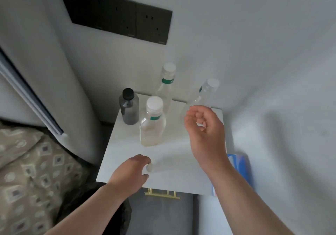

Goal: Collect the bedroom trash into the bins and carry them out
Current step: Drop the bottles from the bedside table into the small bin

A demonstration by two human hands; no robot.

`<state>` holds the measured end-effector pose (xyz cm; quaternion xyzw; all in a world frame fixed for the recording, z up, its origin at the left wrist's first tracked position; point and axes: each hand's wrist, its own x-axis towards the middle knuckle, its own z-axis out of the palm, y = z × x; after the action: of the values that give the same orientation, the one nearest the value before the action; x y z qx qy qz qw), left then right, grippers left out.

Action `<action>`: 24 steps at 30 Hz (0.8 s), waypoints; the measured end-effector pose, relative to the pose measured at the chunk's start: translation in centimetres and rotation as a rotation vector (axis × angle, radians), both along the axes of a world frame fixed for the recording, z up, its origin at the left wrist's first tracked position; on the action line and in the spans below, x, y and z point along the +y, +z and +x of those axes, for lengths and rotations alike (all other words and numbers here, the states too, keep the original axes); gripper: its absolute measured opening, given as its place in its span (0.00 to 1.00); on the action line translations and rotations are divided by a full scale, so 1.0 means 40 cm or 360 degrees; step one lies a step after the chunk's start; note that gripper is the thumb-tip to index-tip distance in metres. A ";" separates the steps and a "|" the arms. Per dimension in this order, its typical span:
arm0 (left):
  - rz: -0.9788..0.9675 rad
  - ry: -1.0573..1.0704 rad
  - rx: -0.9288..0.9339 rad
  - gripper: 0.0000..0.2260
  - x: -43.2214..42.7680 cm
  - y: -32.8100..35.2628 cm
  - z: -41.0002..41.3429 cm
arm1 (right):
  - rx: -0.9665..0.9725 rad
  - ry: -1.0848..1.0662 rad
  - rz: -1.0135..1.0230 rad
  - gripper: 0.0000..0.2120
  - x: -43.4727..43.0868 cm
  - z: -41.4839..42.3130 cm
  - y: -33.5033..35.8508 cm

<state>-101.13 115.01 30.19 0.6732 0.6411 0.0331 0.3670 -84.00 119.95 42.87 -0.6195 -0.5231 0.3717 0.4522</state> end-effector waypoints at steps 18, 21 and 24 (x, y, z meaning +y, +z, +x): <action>0.0191 0.0722 -0.0349 0.07 -0.155 0.072 -0.069 | -0.0343 0.0639 -0.0245 0.17 0.142 -0.108 -0.102; 0.0251 0.0997 -0.0365 0.11 -0.227 0.090 -0.143 | -0.0317 0.0612 -0.0114 0.14 0.129 -0.124 -0.078; 0.0312 0.1226 -0.0337 0.13 -0.291 0.096 -0.223 | -0.0139 0.0680 0.0052 0.11 0.081 -0.151 -0.009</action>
<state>-110.06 103.37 34.02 0.4087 0.7988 0.2980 0.3257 -90.05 123.18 42.53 -0.5028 -0.6675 0.4233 0.3500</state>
